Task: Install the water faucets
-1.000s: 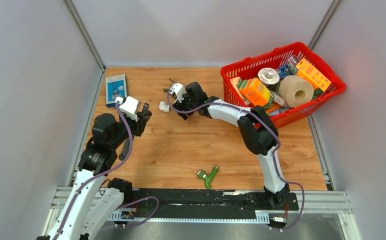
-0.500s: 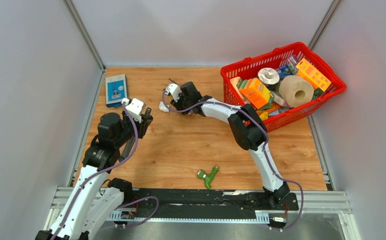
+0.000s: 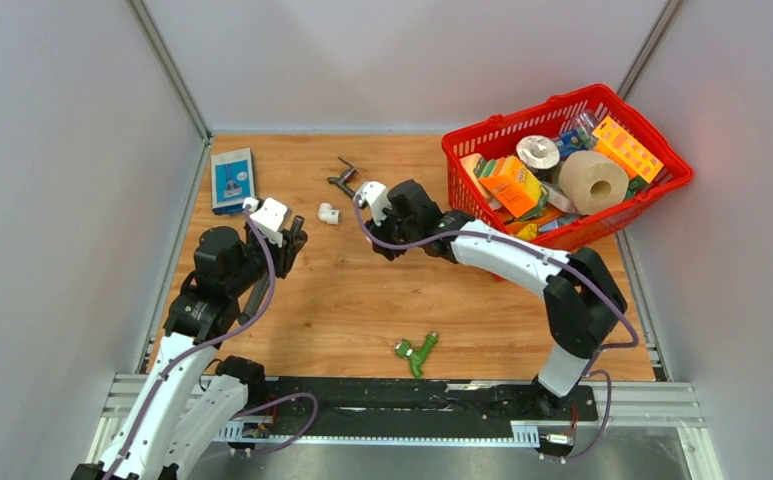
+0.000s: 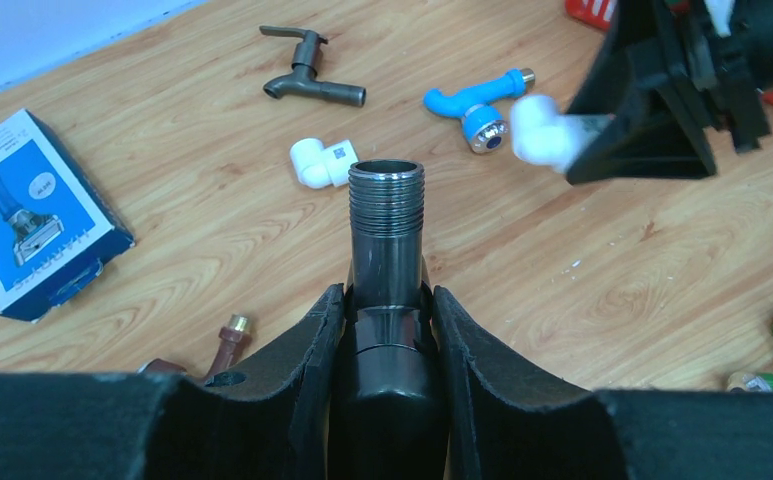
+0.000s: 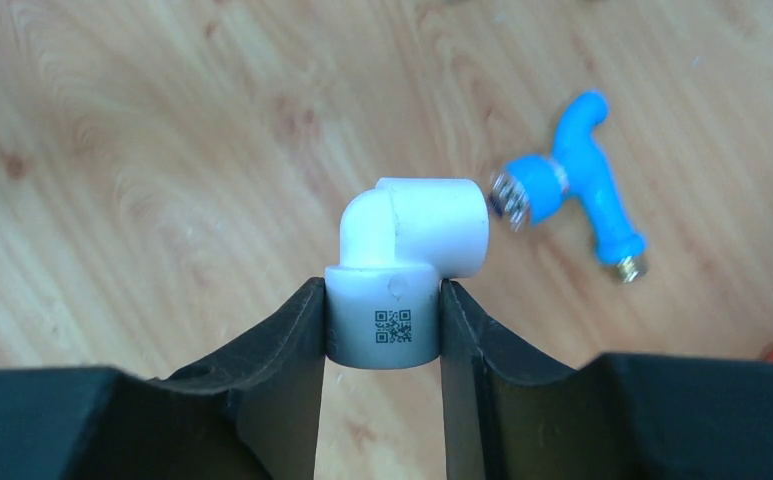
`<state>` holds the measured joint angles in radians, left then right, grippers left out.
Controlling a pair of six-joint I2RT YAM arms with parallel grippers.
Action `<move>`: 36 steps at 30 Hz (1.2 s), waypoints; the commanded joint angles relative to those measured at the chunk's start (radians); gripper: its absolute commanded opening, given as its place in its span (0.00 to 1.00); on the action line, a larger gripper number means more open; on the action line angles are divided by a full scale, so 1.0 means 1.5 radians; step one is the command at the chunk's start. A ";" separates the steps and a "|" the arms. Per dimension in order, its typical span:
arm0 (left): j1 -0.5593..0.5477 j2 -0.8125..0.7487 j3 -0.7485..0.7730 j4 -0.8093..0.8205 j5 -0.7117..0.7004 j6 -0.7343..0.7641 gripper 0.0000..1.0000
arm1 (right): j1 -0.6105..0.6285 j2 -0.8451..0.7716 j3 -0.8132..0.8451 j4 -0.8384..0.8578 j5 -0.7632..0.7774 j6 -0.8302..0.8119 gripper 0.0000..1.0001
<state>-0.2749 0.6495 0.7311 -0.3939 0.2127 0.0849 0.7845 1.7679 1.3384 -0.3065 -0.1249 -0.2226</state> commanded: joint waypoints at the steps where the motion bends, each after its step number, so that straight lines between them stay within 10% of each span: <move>1: 0.000 -0.013 0.003 0.053 0.023 0.007 0.00 | 0.020 -0.061 -0.098 -0.055 0.017 0.079 0.16; 12: 0.001 -0.021 0.001 0.051 0.031 0.008 0.00 | 0.058 -0.038 -0.156 -0.120 0.064 0.163 0.22; 23: 0.000 -0.034 -0.001 0.053 0.028 0.010 0.00 | 0.070 0.039 -0.032 -0.324 0.074 0.154 0.69; 36: 0.001 -0.039 -0.002 0.054 0.023 0.011 0.00 | 0.089 0.147 0.120 -0.426 0.107 0.109 0.65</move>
<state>-0.2749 0.6083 0.7197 -0.3927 0.2375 0.0849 0.8993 1.9358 1.4597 -0.8478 -0.0048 -0.0288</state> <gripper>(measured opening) 0.401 0.659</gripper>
